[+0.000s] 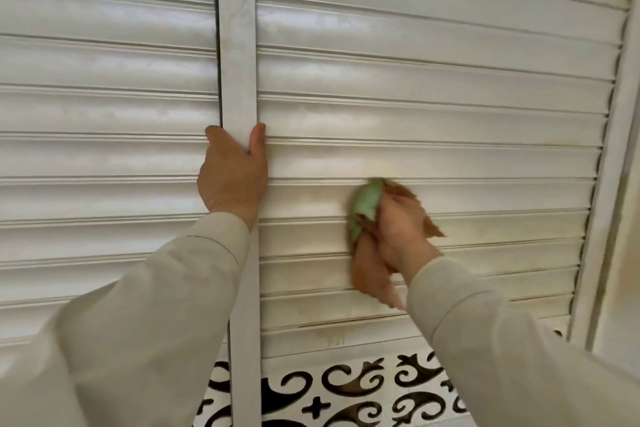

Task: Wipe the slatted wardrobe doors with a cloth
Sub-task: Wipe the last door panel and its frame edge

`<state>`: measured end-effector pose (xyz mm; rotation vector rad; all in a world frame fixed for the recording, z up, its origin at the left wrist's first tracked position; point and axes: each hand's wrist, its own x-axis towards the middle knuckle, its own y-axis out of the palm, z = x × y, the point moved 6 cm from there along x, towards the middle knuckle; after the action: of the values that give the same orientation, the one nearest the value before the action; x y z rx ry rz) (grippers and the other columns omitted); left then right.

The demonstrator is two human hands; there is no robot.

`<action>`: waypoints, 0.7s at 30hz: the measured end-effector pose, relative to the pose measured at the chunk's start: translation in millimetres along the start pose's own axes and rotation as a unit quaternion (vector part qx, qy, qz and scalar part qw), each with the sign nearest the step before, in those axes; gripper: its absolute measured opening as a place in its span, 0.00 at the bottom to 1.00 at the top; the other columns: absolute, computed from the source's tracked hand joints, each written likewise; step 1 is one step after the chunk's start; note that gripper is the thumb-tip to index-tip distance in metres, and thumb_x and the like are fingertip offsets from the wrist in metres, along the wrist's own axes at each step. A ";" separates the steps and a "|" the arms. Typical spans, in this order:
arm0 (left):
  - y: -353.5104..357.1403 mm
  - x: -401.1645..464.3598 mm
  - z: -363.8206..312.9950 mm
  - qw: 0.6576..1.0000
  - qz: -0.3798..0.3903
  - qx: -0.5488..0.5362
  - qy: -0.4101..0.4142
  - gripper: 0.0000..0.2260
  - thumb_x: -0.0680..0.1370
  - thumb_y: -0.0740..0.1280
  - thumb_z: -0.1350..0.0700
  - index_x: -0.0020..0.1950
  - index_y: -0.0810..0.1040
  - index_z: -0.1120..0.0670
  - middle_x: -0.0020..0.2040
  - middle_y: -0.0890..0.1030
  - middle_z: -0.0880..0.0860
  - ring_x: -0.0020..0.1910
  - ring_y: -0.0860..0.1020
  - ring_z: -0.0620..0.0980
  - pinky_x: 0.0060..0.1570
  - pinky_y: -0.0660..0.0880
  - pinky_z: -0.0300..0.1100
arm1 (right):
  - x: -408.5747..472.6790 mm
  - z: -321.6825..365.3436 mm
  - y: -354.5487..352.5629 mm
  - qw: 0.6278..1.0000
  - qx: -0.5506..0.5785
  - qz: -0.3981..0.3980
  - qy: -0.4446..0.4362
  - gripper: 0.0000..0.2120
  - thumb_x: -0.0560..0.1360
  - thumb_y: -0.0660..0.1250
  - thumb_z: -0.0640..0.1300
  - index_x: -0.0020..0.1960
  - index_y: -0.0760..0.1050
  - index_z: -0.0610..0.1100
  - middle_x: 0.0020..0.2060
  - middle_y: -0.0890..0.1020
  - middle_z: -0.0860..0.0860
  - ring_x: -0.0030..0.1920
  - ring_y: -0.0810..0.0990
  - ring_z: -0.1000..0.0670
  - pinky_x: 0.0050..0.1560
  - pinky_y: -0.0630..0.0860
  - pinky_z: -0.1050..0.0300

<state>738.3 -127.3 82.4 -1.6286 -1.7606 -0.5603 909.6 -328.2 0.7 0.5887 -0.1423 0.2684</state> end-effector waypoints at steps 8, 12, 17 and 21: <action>-0.8 2.1 0.2 1.000 0.012 -0.003 0.010 0.27 0.78 0.55 0.32 0.56 0.64 0.56 0.47 0.80 0.56 0.46 0.78 0.62 0.42 0.71 0.50 | -57.8 -68.7 70.3 0.969 -0.121 0.123 0.174 0.05 0.78 0.68 0.39 0.43 0.78 0.41 0.25 0.78 0.48 0.24 0.76 0.51 0.26 0.76 0.61; 2.5 3.9 1.9 1.000 0.009 0.001 0.007 0.29 0.78 0.54 0.31 0.57 0.64 0.57 0.46 0.80 0.56 0.45 0.79 0.62 0.44 0.73 0.51 | -62.7 -87.3 74.8 0.955 -0.114 0.101 0.254 0.09 0.77 0.70 0.45 0.39 0.75 0.45 0.25 0.72 0.51 0.17 0.69 0.56 0.20 0.64 0.69; 2.0 3.0 0.5 1.000 0.013 0.001 0.003 0.28 0.79 0.55 0.31 0.57 0.65 0.57 0.45 0.77 0.53 0.45 0.78 0.61 0.41 0.68 0.48 | -59.3 -85.4 80.8 0.958 -0.106 0.072 0.255 0.03 0.76 0.66 0.39 0.44 0.76 0.44 0.28 0.72 0.50 0.21 0.66 0.55 0.19 0.59 0.69; 0.1 3.5 1.6 1.000 0.023 0.004 -0.003 0.28 0.78 0.55 0.31 0.58 0.65 0.57 0.44 0.74 0.52 0.47 0.78 0.61 0.43 0.66 0.48 | -53.9 -79.9 81.6 0.969 -0.096 0.049 0.224 0.06 0.75 0.63 0.35 0.49 0.77 0.41 0.30 0.72 0.47 0.24 0.65 0.52 0.20 0.61 0.69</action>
<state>738.0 -123.7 83.7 -1.6611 -1.7237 -0.5266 838.9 -229.1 -33.2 0.3168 0.2380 0.4708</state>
